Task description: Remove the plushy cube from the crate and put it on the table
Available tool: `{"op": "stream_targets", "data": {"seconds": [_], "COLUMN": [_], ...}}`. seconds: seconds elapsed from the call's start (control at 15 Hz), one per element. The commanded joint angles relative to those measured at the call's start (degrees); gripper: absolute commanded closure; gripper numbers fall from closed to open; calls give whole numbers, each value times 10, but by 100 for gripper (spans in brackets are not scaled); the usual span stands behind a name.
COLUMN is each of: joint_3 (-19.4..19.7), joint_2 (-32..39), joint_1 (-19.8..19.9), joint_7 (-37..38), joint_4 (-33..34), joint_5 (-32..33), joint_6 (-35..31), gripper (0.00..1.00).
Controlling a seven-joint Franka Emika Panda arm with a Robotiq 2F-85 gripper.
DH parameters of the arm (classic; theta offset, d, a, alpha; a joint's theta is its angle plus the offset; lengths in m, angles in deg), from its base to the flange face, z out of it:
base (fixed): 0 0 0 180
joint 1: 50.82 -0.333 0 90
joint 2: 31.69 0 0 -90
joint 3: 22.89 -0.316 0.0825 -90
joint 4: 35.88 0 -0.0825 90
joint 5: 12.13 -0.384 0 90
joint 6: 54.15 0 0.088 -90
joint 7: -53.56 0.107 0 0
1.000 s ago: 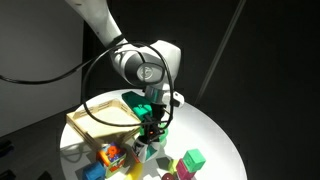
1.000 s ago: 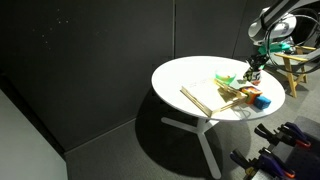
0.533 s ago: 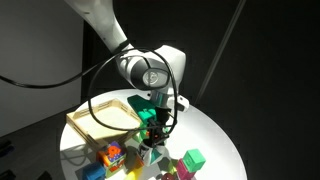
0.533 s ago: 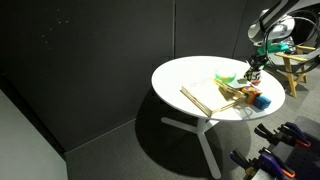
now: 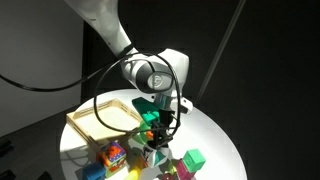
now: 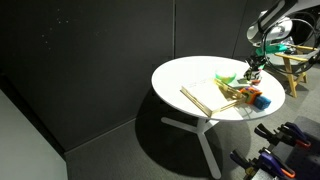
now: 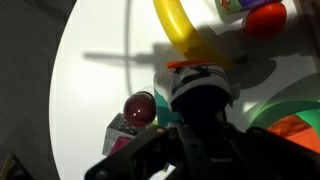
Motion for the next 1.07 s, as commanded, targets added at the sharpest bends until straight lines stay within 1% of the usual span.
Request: {"op": "stream_targets", "data": {"seconds": [0.0,0.07,0.13,0.53,0.6,0.67,1.0], "joint_3": [-2,-2,-2,-4,-5,-6,-15], "joint_2": [17,19,20,15,13,11,-5], "joint_1": [6,6,6,2,1,-1,-10], "joint_7": [8,8,7,2,2,1,-15], "joint_4": [29,31,32,23,21,19,1], "joint_5": [-10,-9,-9,-5,-5,-4,1], "joint_6": [17,18,19,19,20,20,15], "gripper": [59,58,53,4,1,0,0]}}
